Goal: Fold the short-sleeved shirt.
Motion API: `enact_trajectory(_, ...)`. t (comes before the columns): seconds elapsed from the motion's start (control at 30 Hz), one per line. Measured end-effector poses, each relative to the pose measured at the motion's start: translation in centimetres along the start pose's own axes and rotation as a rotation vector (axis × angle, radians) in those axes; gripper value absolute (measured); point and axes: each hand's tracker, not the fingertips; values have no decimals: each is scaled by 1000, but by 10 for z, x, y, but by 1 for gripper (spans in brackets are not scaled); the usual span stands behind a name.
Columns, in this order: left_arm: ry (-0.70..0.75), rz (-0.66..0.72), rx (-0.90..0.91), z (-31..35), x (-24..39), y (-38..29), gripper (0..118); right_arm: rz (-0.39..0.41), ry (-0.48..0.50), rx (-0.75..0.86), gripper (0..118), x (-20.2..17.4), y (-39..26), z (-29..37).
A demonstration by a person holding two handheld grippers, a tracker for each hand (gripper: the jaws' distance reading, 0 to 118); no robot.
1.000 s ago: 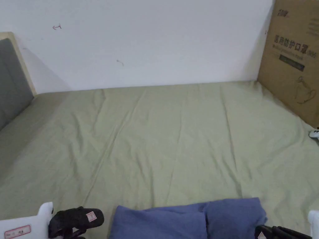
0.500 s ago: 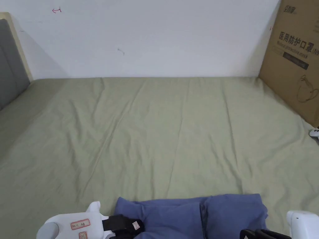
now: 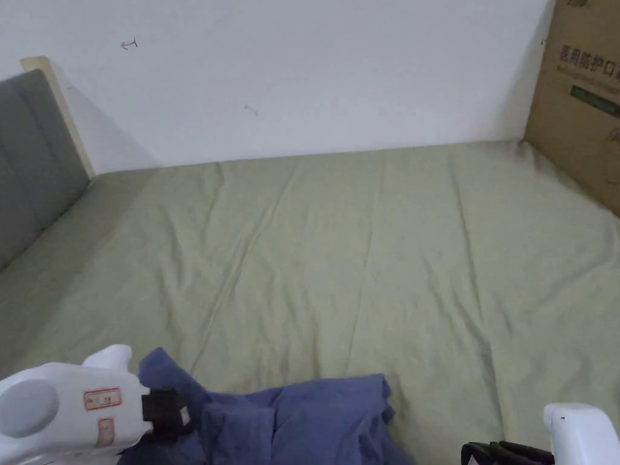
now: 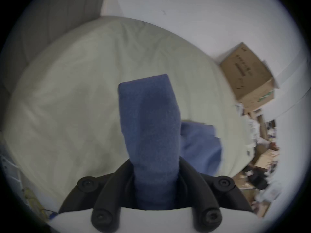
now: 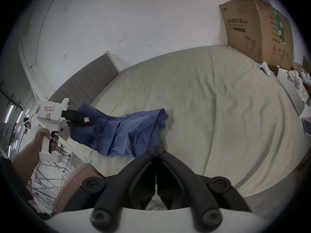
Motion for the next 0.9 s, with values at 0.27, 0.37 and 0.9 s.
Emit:
enact_trajectory(0.27, -460, 124, -223, -119, 111, -17, 118, -16, -29, 41, 0, 13, 0, 30)
enact_trajectory(0.37, -616, 177, -192, -114, 122, -22, 117, -37, -50, 42, 0, 23, 0, 34)
enact_trajectory(0.9, -318, -285, -158, -123, 155, -42, 2, -93, -43, 98, 0, 40, 3, 36)
